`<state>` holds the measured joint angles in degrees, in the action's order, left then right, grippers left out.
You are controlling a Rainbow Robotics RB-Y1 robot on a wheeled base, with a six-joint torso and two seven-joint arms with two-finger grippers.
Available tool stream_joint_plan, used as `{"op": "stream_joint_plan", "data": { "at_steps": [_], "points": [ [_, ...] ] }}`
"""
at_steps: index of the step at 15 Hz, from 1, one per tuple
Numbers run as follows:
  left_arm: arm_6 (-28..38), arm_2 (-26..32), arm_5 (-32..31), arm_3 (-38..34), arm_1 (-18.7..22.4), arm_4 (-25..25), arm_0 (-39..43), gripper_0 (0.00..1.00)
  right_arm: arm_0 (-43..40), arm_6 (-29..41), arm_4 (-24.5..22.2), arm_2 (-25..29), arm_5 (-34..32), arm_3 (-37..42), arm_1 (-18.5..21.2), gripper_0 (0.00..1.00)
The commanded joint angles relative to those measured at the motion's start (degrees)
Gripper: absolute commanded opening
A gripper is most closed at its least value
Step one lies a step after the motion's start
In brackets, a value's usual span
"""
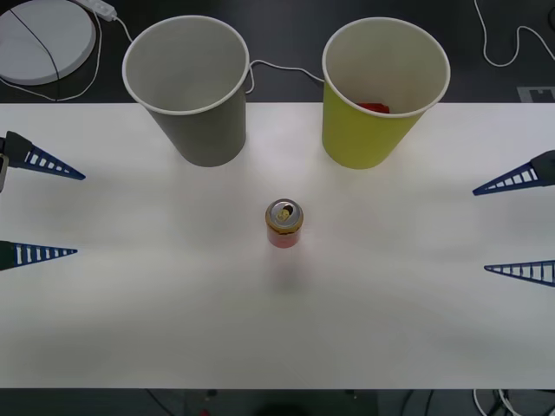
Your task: Put the can into the green bin and the plastic bottle into the gray bin
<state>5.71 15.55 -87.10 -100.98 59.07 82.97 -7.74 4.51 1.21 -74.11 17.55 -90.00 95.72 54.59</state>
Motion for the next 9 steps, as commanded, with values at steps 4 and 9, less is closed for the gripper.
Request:
{"op": "stream_joint_plan", "data": {
  "at_steps": [4, 9],
  "points": [
    [0.0, 0.0, 0.0, 0.0, 0.0, 0.0, 0.0, 1.0, -2.1, -0.8, 1.3, -2.8, 5.4, 0.0, -0.3, 1.0],
    [0.0, 0.0, 0.0, 0.0, 0.0, 0.0, 0.0, 1.0, -5.6, -1.4, 7.2, -11.2, 19.3, 0.0, -0.3, 1.0]
  ]
}}
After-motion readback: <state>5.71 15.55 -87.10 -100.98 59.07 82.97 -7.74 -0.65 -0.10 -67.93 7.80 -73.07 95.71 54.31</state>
